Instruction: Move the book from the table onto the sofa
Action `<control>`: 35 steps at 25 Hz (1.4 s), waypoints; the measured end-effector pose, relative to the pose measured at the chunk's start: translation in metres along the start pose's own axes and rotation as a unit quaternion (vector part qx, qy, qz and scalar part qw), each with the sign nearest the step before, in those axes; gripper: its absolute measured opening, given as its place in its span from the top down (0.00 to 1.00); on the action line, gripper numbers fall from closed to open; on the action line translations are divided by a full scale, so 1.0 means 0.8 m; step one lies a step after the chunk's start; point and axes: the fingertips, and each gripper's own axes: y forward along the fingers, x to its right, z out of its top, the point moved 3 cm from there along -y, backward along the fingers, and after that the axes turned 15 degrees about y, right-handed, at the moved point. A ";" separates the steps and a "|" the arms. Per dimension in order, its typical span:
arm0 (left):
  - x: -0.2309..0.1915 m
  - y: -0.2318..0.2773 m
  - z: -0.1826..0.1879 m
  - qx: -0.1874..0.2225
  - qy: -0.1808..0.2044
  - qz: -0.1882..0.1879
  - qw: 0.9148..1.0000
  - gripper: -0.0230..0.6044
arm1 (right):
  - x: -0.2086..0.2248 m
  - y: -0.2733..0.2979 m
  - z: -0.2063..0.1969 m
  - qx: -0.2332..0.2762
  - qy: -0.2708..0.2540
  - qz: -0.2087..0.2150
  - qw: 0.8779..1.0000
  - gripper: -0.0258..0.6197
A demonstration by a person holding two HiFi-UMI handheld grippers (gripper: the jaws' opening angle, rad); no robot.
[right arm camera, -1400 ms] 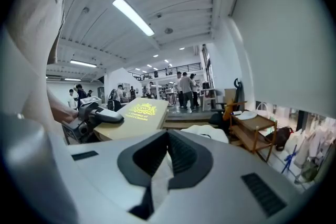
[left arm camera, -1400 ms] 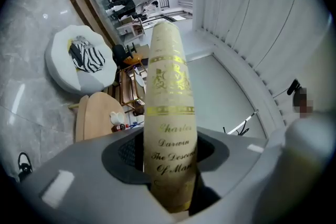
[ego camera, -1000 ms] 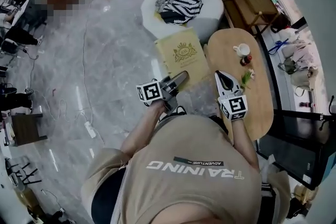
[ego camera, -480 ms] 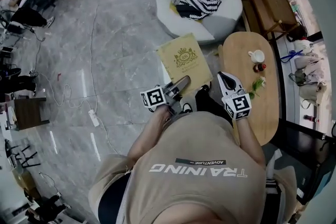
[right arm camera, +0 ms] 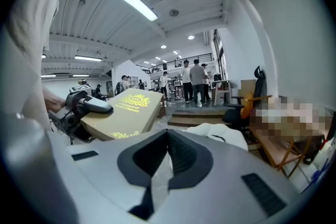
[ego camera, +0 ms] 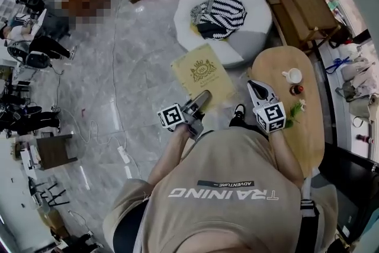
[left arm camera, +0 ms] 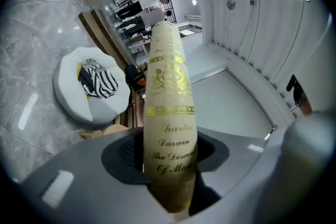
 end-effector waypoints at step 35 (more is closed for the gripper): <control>-0.170 0.149 0.288 0.011 -0.027 -0.065 0.997 0.63 | 0.107 0.288 0.157 -0.006 -0.012 -0.029 0.999 0.95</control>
